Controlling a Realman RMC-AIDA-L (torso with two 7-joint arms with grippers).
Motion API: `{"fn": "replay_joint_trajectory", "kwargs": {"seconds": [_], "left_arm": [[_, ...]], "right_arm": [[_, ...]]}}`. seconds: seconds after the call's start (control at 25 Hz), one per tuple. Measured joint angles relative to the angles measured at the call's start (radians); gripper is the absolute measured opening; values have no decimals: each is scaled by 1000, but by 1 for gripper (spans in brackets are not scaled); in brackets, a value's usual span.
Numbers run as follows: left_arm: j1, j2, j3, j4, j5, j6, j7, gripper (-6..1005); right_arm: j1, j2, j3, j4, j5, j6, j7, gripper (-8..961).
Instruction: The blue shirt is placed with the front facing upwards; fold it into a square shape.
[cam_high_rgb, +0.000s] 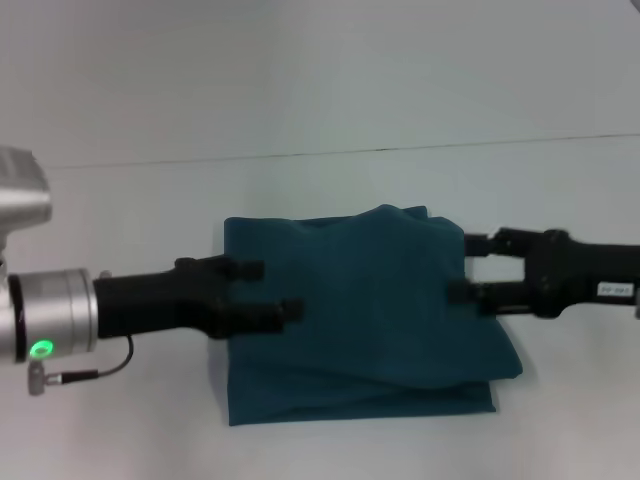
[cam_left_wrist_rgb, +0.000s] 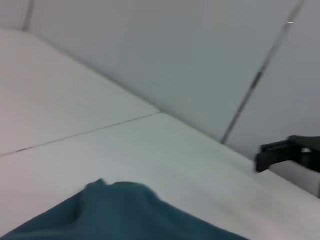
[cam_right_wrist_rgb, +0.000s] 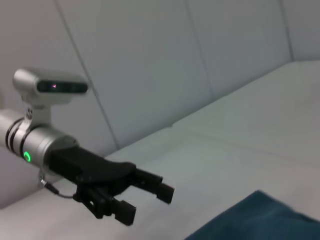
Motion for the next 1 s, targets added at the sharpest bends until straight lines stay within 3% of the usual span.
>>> {"fn": "replay_joint_trajectory", "kwargs": {"seconds": [0.44,1.0], "left_arm": [[90,-5,-33,-64,-94,116,234,910],[79,1,-47,-73,-79,143,208,915]], "right_arm": [[33,36,-57,92,-43,31,-36,926],[56,37,-59,137,-47,49,-45,927]]}}
